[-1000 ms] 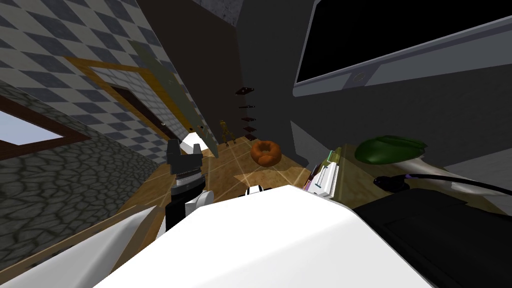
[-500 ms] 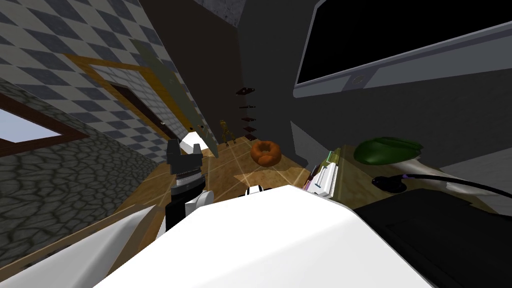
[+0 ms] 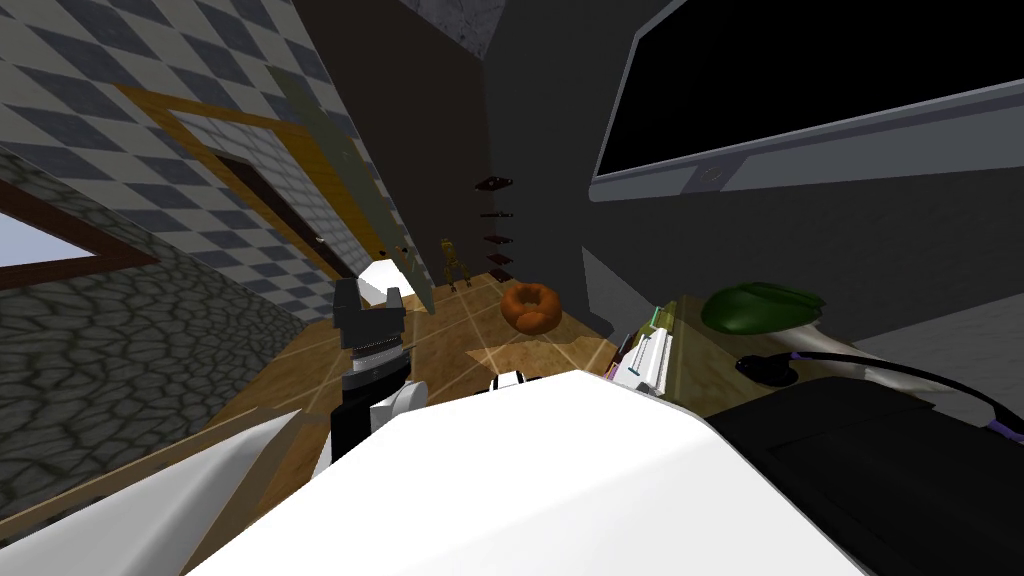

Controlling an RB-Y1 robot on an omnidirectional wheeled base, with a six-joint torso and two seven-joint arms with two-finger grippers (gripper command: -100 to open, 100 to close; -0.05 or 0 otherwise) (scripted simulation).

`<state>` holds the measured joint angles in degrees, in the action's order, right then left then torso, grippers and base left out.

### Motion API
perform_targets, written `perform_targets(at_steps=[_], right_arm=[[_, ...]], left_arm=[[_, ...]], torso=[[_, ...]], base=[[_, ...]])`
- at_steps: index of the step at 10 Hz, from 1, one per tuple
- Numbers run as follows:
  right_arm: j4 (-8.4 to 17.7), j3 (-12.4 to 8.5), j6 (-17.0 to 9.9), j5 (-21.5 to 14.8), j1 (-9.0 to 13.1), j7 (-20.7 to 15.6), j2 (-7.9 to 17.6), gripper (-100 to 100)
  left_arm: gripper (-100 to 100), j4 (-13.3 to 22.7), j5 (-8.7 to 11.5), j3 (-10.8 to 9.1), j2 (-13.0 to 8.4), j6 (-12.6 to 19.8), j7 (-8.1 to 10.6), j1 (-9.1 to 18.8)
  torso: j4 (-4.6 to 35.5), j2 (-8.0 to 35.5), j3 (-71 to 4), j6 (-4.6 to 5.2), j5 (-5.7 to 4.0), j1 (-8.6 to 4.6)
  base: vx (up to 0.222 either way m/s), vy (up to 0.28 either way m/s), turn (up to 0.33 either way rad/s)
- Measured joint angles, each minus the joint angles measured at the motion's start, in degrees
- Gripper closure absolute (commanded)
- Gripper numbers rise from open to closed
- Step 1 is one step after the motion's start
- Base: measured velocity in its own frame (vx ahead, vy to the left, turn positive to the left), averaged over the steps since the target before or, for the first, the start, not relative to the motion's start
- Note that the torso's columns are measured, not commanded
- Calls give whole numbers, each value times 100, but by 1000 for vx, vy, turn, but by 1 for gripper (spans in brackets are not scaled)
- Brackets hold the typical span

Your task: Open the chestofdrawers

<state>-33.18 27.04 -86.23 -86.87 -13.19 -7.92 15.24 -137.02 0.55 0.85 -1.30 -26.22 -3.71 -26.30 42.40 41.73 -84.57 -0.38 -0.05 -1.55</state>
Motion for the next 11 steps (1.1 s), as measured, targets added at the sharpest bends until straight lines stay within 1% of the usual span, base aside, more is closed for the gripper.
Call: perform_targets(at_steps=[1, 2, 3, 6, 7, 8, 9, 10, 11], right_arm=[[234, -3, 3, -7, 116, 77, -30, -100], [-10, -3, 9, -7, 9, -14, 29, -100], [-134, -5, 39, 4, -24, -114, 72, -100], [-48, -3, 57, -12, -8, -62, 115, -100], [-97, -2, 62, -12, -47, -60, 142, -100], [74, 3, 49, -24, 11, 18, 111, -100], [93, -1, 47, -24, 30, 32, 111, -100], [296, -10, 60, -18, 148, 92, 73, -100], [323, -13, 80, -13, 157, 102, 76, -100]], left_arm=[[0, 0, 0, 0, 0, 0, 0, 0], [0, 0, 0, 0, 0, 0, 0, 0], [0, 0, 0, 0, 0, 0, 0, 0], [0, 0, 0, 0, 0, 0, 0, 0], [0, 0, 0, 0, 0, 0, 0, 0], [0, 0, 0, 0, 0, 0, 0, 0], [0, 0, 0, 0, 0, 0, 0, 0], [0, 0, 0, 0, 0, 0, 0, 0], [0, 0, 0, 0, 0, 0, 0, 0]], torso=[[1, -1, 3, -4, -1, 0], [4, 2, -2, -3, 10, 4], [8, -6, -2, -11, 21, 3], [8, -2, -6, -7, 29, 10], [8, -3, -7, -7, 32, 13], [8, -6, -7, -10, 30, 11], [9, -5, -8, -12, 31, 14], [9, -10, -7, -16, 28, 8], [9, -10, -8, -14, 32, -2]], base=[[0, 0, 0], [-3, 10, 1], [5, 20, 1], [-4, 12, 2], [5, 1, 6], [1, 12, -8], [5, 18, -7], [10, 5, 11], [3, -6, 1]])
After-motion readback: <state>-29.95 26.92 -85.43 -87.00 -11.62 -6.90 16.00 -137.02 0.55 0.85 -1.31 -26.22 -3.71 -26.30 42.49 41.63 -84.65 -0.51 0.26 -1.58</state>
